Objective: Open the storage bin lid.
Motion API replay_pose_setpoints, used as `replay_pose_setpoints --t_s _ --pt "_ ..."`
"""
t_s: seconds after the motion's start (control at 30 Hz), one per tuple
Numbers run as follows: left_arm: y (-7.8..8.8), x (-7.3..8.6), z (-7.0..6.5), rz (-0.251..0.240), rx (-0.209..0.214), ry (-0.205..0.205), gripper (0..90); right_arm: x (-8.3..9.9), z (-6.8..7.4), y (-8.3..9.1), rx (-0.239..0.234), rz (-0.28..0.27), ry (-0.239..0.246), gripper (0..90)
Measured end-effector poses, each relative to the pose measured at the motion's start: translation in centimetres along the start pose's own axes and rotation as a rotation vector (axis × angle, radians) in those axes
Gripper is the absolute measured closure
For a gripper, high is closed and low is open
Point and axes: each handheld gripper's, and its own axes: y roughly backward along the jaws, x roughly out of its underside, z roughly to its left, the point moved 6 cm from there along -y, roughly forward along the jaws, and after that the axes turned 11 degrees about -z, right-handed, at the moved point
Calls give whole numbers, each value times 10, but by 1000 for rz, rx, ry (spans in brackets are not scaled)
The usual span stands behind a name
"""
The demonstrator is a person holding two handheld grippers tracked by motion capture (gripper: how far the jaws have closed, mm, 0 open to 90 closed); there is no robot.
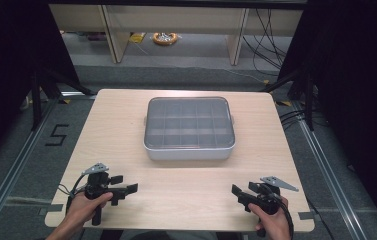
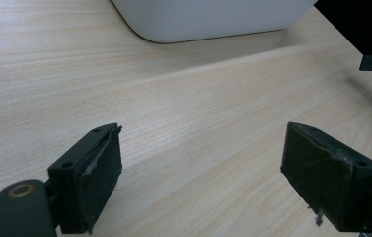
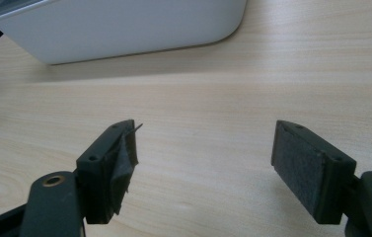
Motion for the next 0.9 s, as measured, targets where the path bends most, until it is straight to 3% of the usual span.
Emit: replay_pose_setpoints --t_s 0.13,0.2,0.23,0.37,0.43,0.5,0.53,0.57,0.63,0.67,0.7,0.73,0.8,0.83,0.87,0.9 --pt "0 0 1 2 -1 4 150 0 -1 -1 1 -6 7 267" --pt "0 0 1 1 -3 4 150 -1 0 0 -7 -5 -15 267" --pt "0 -1 1 -1 -2 5 150 -1 3 1 7 11 -60 267" --pt "-1 -1 2 -5 -4 17 150 -4 1 0 -8 -15 -82 266" --pt "-1 -1 2 -6 -3 19 150 -5 -2 -1 -19 -21 -56 265" --pt "-1 -1 3 -2 -8 14 150 -5 -1 -3 -27 -30 -71 265" --pt "-1 -2 3 -14 -13 20 150 -7 2 -3 -24 -36 -117 263" --pt "-1 -2 3 -8 -8 23 150 -9 -1 -6 -41 -59 -74 262" --pt "-2 -3 4 -15 -9 25 150 -10 -2 -5 -36 -60 -67 258" --pt "-2 -4 4 -19 -11 31 150 -10 2 -3 -29 -44 -118 252" --pt "-2 -5 5 -22 -11 31 150 -15 -3 -8 -49 -97 -77 248" --pt "-3 -6 6 -23 -17 35 150 -15 -3 -8 -49 -97 -77 248" --pt "-5 -9 7 -36 -15 54 150 -21 -4 -12 -79 -101 -118 249" --pt "-6 -10 8 -43 -21 54 150 -24 -3 -14 -69 -99 -146 252" --pt "-6 -11 9 -35 -19 57 150 -28 -8 -18 -58 -116 -96 254" --pt "-8 -12 10 -48 -20 65 150 -32 -9 -20 -44 -111 -100 256"
